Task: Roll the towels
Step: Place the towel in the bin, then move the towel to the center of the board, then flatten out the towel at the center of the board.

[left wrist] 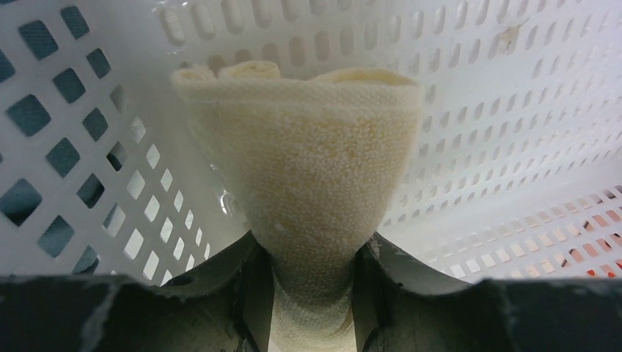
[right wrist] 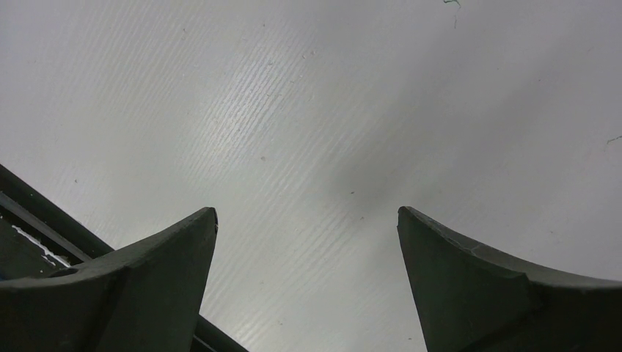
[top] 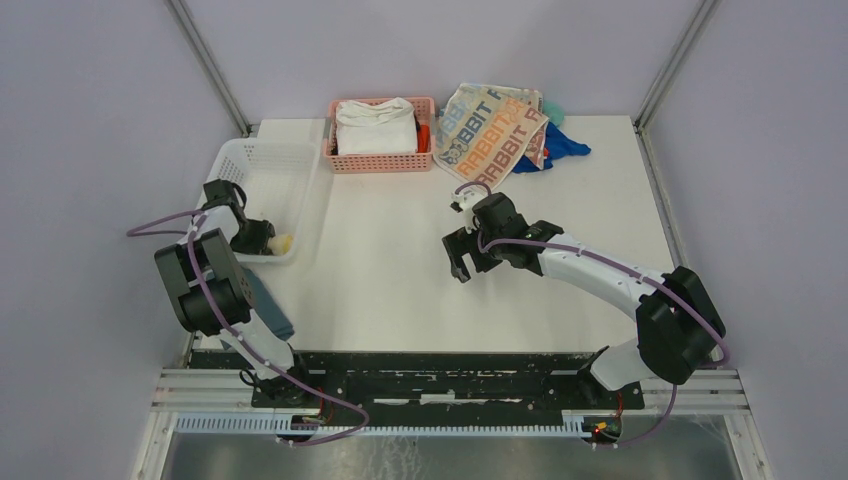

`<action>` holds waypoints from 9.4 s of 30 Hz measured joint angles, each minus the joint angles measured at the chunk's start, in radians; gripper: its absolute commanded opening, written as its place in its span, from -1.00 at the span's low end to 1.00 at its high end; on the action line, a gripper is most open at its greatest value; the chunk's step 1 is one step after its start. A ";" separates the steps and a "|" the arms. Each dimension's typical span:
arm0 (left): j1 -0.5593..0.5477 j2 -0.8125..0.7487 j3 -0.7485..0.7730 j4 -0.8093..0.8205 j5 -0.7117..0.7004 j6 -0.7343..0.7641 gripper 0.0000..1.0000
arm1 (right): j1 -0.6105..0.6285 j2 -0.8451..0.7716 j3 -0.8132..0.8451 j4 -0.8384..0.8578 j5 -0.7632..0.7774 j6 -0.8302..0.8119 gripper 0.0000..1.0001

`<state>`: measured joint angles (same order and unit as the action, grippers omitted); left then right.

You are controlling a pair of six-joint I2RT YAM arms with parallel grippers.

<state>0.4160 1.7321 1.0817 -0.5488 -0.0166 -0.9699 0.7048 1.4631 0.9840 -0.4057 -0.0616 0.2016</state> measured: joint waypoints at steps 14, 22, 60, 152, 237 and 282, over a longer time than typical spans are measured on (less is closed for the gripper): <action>0.001 0.002 0.023 -0.017 0.002 0.000 0.14 | 0.000 -0.006 0.000 0.000 0.015 -0.007 1.00; 0.001 -0.014 0.047 -0.056 0.004 0.000 0.32 | 0.000 -0.017 0.000 0.000 0.018 -0.008 1.00; -0.492 -0.690 0.096 -0.006 -0.119 0.578 0.98 | -0.111 -0.036 0.157 -0.042 0.422 0.042 0.99; -0.887 -0.561 -0.369 0.354 0.182 0.381 0.71 | -0.341 0.556 0.425 -0.078 0.143 0.291 0.06; -1.379 -0.402 -0.080 -0.151 -0.548 0.851 -0.95 | -0.655 0.416 0.324 -0.196 0.237 0.329 -1.00; -0.897 -0.163 0.131 0.076 -0.191 1.054 -0.95 | -0.666 0.444 0.539 -0.232 0.129 0.306 -0.99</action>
<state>-0.4812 1.5696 1.2129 -0.4728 -0.2077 0.0837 0.0387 1.9068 1.5234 -0.6376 0.0669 0.5079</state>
